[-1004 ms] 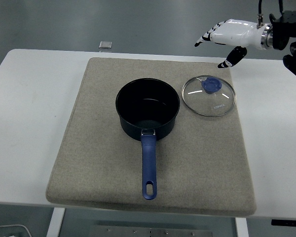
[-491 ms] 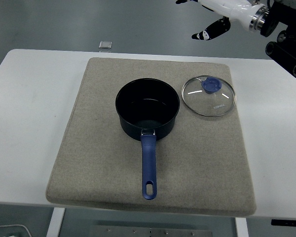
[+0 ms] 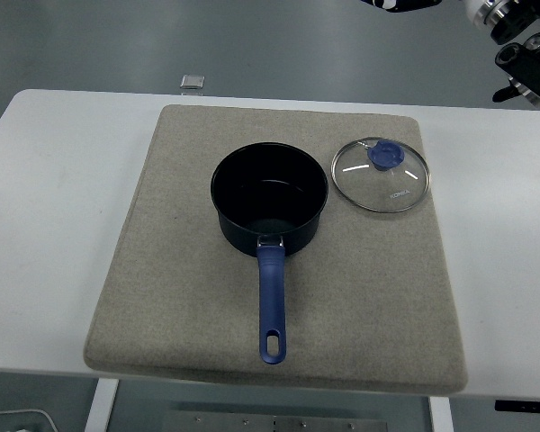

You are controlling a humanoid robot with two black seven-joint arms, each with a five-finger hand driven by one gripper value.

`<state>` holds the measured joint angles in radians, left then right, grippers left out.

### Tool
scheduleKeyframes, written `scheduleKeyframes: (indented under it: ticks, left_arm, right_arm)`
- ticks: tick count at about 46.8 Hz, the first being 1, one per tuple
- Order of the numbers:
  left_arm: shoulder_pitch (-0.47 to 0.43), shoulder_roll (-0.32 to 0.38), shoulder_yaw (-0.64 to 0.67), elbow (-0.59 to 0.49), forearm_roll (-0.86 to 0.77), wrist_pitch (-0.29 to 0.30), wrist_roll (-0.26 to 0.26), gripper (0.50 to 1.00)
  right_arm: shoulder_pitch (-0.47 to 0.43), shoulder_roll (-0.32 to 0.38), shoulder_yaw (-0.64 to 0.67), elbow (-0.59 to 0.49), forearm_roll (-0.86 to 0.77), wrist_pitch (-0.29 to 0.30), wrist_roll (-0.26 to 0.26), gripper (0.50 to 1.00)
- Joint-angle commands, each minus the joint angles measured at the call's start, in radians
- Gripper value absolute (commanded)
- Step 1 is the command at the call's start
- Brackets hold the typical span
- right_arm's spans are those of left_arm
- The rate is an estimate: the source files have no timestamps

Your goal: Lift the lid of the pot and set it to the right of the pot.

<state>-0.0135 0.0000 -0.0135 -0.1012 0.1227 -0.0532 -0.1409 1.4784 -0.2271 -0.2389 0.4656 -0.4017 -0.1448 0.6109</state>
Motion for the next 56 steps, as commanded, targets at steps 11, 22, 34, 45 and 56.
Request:
scheduleKeyframes:
  ticks: [11, 22, 34, 45, 56]
  left_arm:
    - [0.001, 0.0, 0.0, 0.0, 0.0, -0.001, 0.0, 1.0]
    - [0.001, 0.0, 0.0, 0.0, 0.0, 0.001, 0.001, 1.0]
    - [0.0, 0.0, 0.001, 0.0, 0.0, -0.001, 0.0, 1.0]
    - [0.0, 0.0, 0.0, 0.0, 0.0, -0.001, 0.0, 1.0]
    - [0.0, 0.0, 0.0, 0.0, 0.0, -0.001, 0.0, 1.0]
  right_arm:
    - [-0.01, 0.002, 0.001, 0.001, 0.156, 0.001, -0.019, 0.897]
    - [-0.013, 0.002, 0.001, 0.001, 0.317, 0.025, -0.086, 0.897]
    - [-0.027, 0.006, 0.004, 0.001, 0.411, 0.028, -0.103, 0.897]
    - [-0.067, 0.008, 0.056, 0.001, 0.495, 0.03, -0.169, 0.897]
    - [-0.112, 0.018, 0.121, 0.002, 0.61, 0.039, -0.223, 0.897]
